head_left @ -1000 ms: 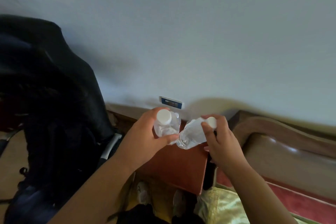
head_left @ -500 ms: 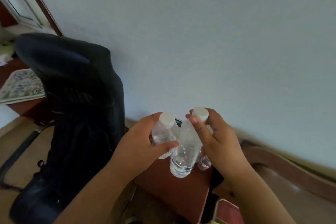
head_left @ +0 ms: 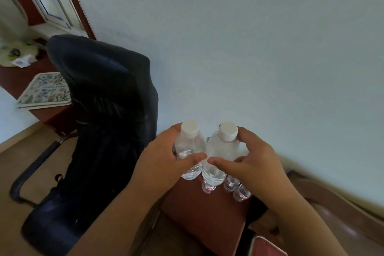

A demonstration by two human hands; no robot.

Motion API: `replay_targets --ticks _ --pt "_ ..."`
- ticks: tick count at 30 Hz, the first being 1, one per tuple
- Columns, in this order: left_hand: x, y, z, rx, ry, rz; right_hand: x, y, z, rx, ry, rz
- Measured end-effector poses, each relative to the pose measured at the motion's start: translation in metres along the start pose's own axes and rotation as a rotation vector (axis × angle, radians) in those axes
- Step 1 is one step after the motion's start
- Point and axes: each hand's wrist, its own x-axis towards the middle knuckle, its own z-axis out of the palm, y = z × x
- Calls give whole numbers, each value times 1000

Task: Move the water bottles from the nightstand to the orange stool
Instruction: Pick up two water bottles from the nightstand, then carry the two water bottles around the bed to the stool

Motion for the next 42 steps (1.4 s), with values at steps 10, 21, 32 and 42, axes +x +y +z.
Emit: replay_targets --ticks 10,21,32,42 --pt "-20 -33 -78 65 10 -4 1 -38 58 -84 81 -63" --pt "-115 -107 -217 182 268 -203 12 -121 189 -153 -134 -316" --pt "-258 -126 -295 217 634 -571 -5 -206 327 -47 -639 -556" --pt "-324 -81 -285 340 939 -913 -25 -249 375 6 -953 -804"
